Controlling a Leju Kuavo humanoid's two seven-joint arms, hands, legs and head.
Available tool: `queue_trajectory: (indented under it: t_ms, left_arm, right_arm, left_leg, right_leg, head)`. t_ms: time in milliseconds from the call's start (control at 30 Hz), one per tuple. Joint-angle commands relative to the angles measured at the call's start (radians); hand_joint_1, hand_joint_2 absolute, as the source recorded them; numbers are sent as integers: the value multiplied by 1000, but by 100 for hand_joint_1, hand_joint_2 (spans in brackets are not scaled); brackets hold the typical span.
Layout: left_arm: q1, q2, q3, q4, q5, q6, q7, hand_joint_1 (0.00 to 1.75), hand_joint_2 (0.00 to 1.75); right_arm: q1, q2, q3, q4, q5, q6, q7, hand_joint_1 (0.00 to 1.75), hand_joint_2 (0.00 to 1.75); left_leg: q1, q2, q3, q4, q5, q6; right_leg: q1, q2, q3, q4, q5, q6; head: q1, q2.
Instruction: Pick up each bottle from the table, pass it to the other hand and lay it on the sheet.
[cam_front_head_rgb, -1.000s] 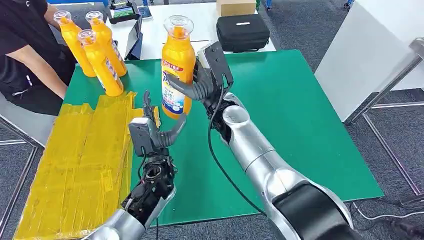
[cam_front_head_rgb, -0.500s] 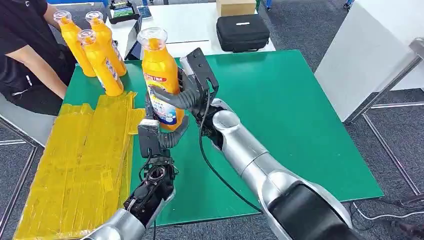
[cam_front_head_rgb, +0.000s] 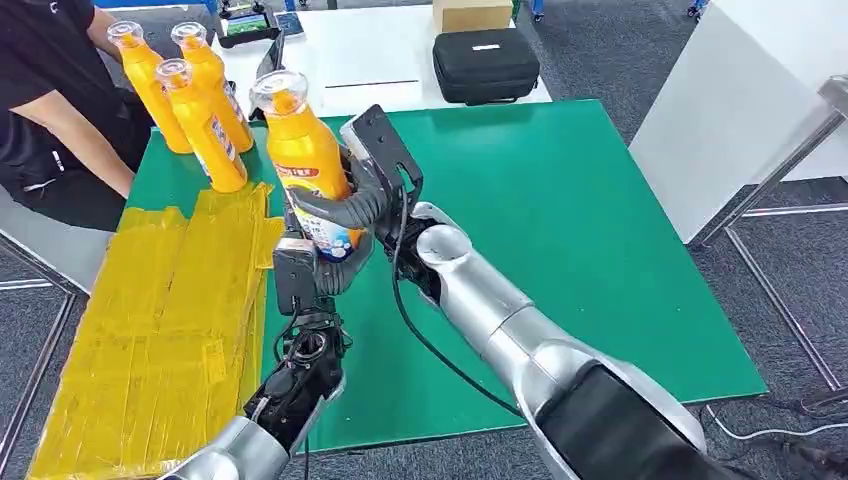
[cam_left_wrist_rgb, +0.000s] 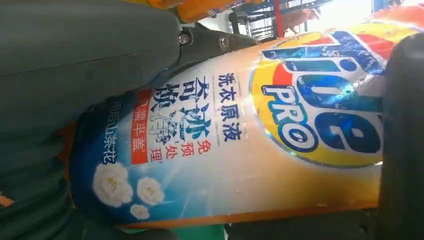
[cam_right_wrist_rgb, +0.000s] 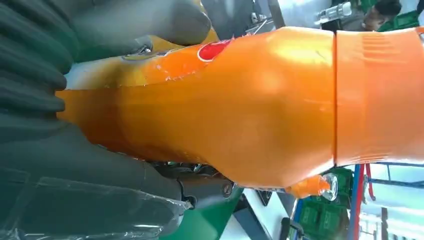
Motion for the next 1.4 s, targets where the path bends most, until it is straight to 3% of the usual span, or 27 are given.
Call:
queue_trajectory:
  t_ms: [33,100,133,167,200,267,467,733,1067,1100,1133,1400]
  left_arm:
    - [-32,40,-41,-3,-42,-52,4,0,175]
    - [-36,35,-17,1,-5,-154,4,0,175]
    - [-39,36,-14,0,-2,-164,4,0,175]
    - [-42,25,13,16,28,-228,4,3,175]
    - [-44,23,17,14,31,-245,4,148,175]
    - [-44,21,19,16,32,-257,4,175,175]
    - [-59,-10,84,70,80,-357,4,175,175]
    - [-65,-14,93,83,92,-374,4,175,175]
    - [-81,-24,113,112,123,-408,4,175,175]
    - [-80,-25,115,113,127,-409,4,175,175]
    - [-79,-25,116,114,128,-409,4,175,175]
    - [-79,-26,116,113,128,-408,4,175,175]
  right_arm:
    - [-31,2,216,11,-91,-7,17,175,175]
    - [-35,2,243,13,-117,-9,9,175,175]
    - [-35,2,244,13,-121,-10,8,175,175]
    - [-38,2,255,18,-137,-14,2,175,175]
    - [-38,2,254,22,-144,-15,0,175,175]
    - [-40,2,256,25,-147,-15,-2,175,175]
    - [-49,2,269,55,-175,-16,-17,175,175]
    - [-46,2,272,56,-178,-15,-18,175,175]
    - [-30,2,281,55,-190,-15,-25,175,175]
    - [-29,2,281,56,-190,-15,-25,175,175]
    - [-28,2,282,55,-189,-17,-27,175,175]
    - [-28,2,284,55,-186,-21,-30,175,175]
  left_leg:
    - [0,3,3,0,-1,-1]
    - [0,5,8,2,-5,-2]
    - [0,2,2,0,-1,-1]
    - [0,3,5,1,-3,-1]
    - [0,2,2,0,-1,-1]
    - [0,2,4,1,-2,-1]
    - [0,1,3,0,-1,-1]
    - [0,2,7,2,-4,-2]
    - [0,0,2,0,-1,-1]
    - [0,1,8,2,-4,-2]
    - [0,0,2,0,-1,-1]
    - [0,0,2,0,-1,-1]
  right_leg:
    - [0,1,2,0,-1,0]
    - [1,0,8,1,-5,-1]
    - [0,0,1,0,-1,0]
    - [1,0,4,1,-2,0]
    - [0,0,1,0,-1,0]
    - [0,-1,4,1,-2,0]
    - [0,-1,3,0,-2,0]
    - [0,-3,8,2,-5,0]
    - [0,-2,3,0,-2,0]
    - [1,-5,9,2,-6,0]
    - [0,-2,3,0,-2,0]
    - [0,-2,2,0,-1,0]
  head:
    - [0,0]
    - [0,0]
    - [0,0]
    - [0,0]
    - [0,0]
    - [0,0]
    - [0,0]
    - [0,0]
    - [0,0]
    - [0,0]
    - [0,0]
    - [0,0]
